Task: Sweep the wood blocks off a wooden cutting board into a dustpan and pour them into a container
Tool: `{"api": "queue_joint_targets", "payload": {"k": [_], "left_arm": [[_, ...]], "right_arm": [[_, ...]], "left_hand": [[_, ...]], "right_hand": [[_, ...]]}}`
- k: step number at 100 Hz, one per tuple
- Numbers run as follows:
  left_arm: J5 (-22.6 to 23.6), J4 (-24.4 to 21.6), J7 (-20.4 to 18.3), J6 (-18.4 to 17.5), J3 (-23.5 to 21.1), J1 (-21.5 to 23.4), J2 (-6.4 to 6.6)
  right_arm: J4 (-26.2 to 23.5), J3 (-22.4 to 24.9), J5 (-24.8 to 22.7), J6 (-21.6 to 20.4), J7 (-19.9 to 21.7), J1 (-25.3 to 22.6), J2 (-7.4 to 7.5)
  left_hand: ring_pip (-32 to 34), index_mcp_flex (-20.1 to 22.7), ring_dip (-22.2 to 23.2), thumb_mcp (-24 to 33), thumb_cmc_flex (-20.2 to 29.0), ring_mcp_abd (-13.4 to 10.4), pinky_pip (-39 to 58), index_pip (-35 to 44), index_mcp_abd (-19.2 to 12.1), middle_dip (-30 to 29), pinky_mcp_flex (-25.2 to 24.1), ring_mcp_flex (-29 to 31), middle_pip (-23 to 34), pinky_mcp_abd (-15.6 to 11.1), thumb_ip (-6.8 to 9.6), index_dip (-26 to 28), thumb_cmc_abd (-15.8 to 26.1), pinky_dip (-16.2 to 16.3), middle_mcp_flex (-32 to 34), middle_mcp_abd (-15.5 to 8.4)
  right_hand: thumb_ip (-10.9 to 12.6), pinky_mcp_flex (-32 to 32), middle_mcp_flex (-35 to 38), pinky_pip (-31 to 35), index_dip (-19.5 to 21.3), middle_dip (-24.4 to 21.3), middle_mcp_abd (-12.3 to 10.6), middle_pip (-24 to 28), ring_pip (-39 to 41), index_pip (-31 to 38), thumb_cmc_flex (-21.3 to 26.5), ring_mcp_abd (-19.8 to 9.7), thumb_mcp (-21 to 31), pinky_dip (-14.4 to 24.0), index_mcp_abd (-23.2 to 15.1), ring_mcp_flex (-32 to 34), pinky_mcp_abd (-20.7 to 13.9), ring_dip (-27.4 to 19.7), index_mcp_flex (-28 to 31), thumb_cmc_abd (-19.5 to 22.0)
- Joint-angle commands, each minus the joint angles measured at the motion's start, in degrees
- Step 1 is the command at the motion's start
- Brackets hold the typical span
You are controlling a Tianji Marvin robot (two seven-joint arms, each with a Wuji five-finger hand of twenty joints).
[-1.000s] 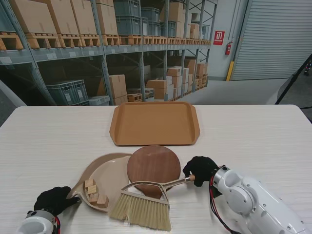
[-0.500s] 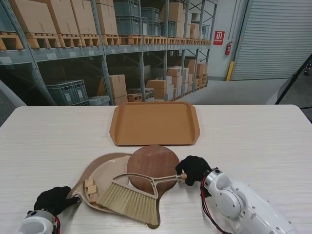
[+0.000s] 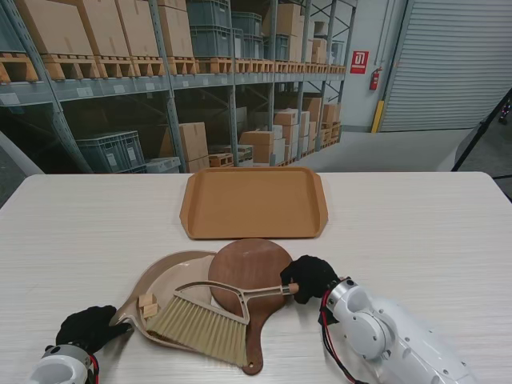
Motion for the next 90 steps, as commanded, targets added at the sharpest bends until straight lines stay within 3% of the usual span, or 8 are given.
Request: {"api": "queue_joint_targets", "payload": {"k": [1, 35, 90], "left_arm": [[-0.01, -0.09, -1.06, -0.03, 0.11, 0.24, -0.13], [-0.02, -0.08, -1.4, -0.25, 0.09, 0.13, -0.07], [0.26, -0.04, -1.89, -0.56, 0.17, -0.03, 0.03]], "right_arm": [[-1.52, 1.01, 0.58, 1.5, 0.85, -1.23, -0.21], [-6.04, 7.56, 1.06, 10.17, 1.33, -4.44, -0.53], [-6.38, 14.86, -2.17, 25.58, -2.08, -5.45, -1.34]], "left_hand": [[0.48, 1.66, 0.32, 3.56, 7.43, -11.55, 1.39, 2.22, -2.58, -0.77, -1.14, -0.36, 85.8, -2.05, 0.3, 0.47, 7.38, 1.36, -0.9, -15.73], [0.47, 1.6, 0.33, 3.57, 7.5, -11.54, 1.38, 2.2, -2.55, -0.75, -1.15, -0.4, 85.82, -2.15, 0.3, 0.49, 7.36, 1.36, -0.92, -15.73], [0.42, 1.59, 0.31, 3.55, 7.5, -11.53, 1.35, 2.22, -2.62, -0.72, -1.18, -0.4, 85.85, -2.12, 0.29, 0.52, 7.34, 1.34, -0.95, -15.72]], "right_hand": [[0.56, 0.95, 4.36, 1.53, -1.92, -1.35, -2.9, -4.35, 0.29, 0.5, 4.7, -4.14, 25.34, -0.74, -5.53, 2.69, 0.42, -0.54, 6.45, 6.05], [2.04, 1.57, 4.36, 2.54, -0.62, -0.51, -2.75, -2.62, 2.4, 2.07, 5.03, -4.2, 25.34, -0.3, -5.44, 2.65, 0.67, -0.02, 6.86, 5.84], [3.08, 2.25, 4.33, 4.11, -0.14, -0.28, -2.1, -1.24, 4.21, 2.31, 5.46, -4.02, 25.34, -0.53, -4.5, 2.52, 0.79, -0.12, 6.91, 5.97]]}}
